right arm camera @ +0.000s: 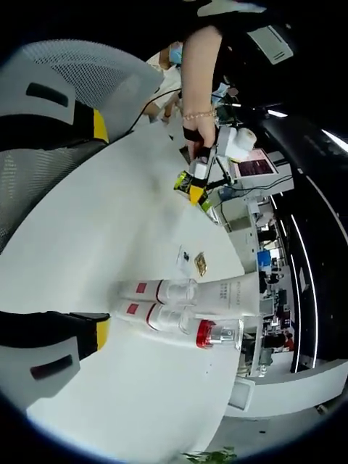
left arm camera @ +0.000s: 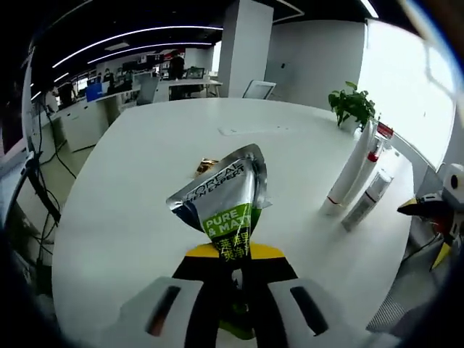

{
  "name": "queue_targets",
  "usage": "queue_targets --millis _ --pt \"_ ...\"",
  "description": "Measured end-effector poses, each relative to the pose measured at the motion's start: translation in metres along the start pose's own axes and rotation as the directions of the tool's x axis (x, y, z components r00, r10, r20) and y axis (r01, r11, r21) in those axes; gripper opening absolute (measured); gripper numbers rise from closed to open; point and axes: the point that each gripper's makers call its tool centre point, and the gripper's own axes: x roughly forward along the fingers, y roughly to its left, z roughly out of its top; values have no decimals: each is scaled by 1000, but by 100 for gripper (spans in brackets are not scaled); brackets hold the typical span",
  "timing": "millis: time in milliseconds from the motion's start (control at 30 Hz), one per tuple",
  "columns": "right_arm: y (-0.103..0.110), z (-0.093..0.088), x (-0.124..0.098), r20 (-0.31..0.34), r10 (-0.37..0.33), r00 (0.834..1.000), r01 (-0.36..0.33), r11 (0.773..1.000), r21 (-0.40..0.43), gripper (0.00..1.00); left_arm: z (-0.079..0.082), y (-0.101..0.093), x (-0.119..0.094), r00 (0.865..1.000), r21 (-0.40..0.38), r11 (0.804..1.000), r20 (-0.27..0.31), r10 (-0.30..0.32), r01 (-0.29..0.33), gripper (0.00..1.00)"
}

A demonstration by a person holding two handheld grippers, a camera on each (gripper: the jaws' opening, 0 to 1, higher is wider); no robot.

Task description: Arrange the skincare products in the storage area until every visible bottle or jar stands upright without overlapping.

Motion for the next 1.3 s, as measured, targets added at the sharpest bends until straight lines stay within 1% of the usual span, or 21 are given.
queue_targets --millis 133,200,300,500,533,633,667,767,933,967,1000,1067,1167,1200,1233,1300 --pt "3 -1 1 -6 14 1000 -15 1000 -10 92 2 -9 -11 1000 5 1000 14 -12 12 4" --pt "4 0 1 -3 23 1000 -23 1000 -10 92 6 -10 -18 1000 8 1000 25 -17 17 4" --pt "6 0 1 0 31 1000 -31 999 -10 91 9 -19 -25 999 7 999 42 -32 32 4" --pt "10 0 1 -2 50 999 -50 999 -18 91 12 -24 -36 997 9 999 63 -41 41 4" --pt "10 1 1 -1 56 998 -56 998 -13 91 12 -27 -41 997 8 999 67 -42 42 4" --pt "11 9 -1 49 74 996 -76 997 35 89 12 -29 -44 996 0 999 76 -49 49 5" --pt "10 11 -2 64 74 995 -77 996 49 89 13 -32 -49 995 -3 999 80 -52 52 5" --pt "5 13 -3 78 77 994 -83 994 66 88 13 -36 -56 994 -1 998 88 -57 58 5" --pt "15 20 -3 103 104 989 -113 991 77 85 17 -43 -67 992 5 997 106 -71 71 5" --pt "16 21 -3 111 109 988 -118 990 81 84 18 -47 -70 991 11 997 108 -79 78 5" --pt "18 24 -2 128 117 985 -129 987 96 84 19 -51 -73 990 19 996 111 -85 83 5" --pt "24 32 -1 158 133 979 -151 983 108 83 21 -60 -78 988 61 994 117 -100 93 5" --pt "38 41 3 174 165 971 -186 977 108 82 24 -71 -84 986 97 990 121 -117 105 5" --pt "46 47 5 192 185 964 -209 971 117 82 25 -79 -87 984 120 986 119 -132 117 5" --pt "50 50 5 206 197 958 -226 966 127 82 25 -83 -89 983 132 984 120 -138 122 5" --pt "55 56 7 241 214 946 -256 954 155 81 27 -91 -92 980 164 977 124 -156 135 6"
